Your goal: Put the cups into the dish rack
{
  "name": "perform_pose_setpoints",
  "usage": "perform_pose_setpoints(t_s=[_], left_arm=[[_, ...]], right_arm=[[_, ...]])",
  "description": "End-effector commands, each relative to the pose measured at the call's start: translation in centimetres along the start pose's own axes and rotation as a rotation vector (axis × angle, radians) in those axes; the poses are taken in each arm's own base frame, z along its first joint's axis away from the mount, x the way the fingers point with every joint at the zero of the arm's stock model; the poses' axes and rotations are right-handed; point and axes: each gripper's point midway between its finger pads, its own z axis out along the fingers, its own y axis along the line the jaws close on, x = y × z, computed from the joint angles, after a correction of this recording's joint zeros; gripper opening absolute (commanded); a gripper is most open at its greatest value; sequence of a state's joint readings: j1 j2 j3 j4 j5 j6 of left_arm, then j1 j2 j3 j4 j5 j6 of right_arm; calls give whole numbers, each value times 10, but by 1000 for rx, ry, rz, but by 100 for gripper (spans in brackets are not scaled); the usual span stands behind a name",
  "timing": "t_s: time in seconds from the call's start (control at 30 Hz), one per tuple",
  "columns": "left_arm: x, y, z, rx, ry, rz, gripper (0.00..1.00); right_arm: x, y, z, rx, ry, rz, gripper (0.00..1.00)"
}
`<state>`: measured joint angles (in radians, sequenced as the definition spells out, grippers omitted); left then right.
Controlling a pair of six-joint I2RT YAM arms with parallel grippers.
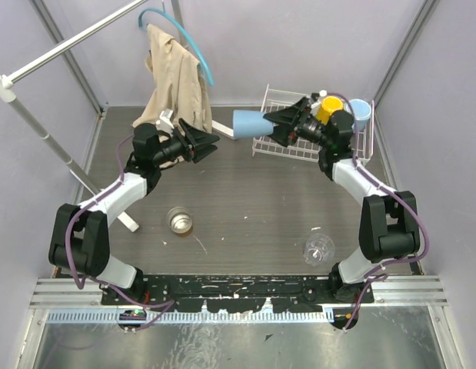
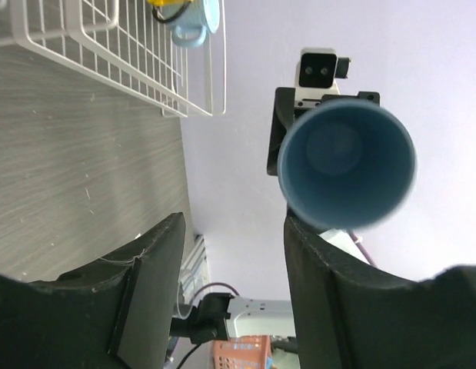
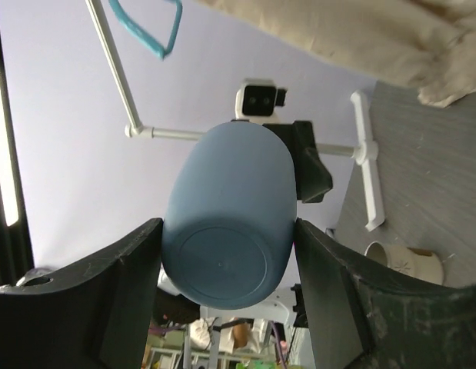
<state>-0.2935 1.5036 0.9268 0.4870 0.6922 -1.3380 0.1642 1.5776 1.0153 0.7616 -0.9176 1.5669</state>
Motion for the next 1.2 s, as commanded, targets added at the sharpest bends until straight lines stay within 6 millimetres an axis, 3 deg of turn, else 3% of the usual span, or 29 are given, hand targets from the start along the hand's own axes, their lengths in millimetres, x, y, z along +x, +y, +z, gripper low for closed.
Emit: perform_pose_setpoints(t_s=[0.0, 0.27, 0.43, 0.57, 0.93, 1.17], left_arm=[[-14, 1, -12, -23, -46, 39, 61], [-14, 26, -21, -233, 9, 145, 62], [-23, 31, -38, -394, 20, 321, 65], [-28, 32, -45, -448, 29, 408, 69], [-26, 35, -42, -444, 55, 392, 70], [-22, 39, -44, -455, 80, 398, 74]], right_arm=[[-29, 39, -15, 20, -50, -215, 24], [-87, 15, -28, 281, -161, -358, 22], [-120, -4, -39, 486, -216, -442, 21], [-143, -4, -50, 618, -264, -535, 21], [-216, -21, -118, 957, -373, -612, 20], [-232, -38, -169, 1145, -406, -599, 20]])
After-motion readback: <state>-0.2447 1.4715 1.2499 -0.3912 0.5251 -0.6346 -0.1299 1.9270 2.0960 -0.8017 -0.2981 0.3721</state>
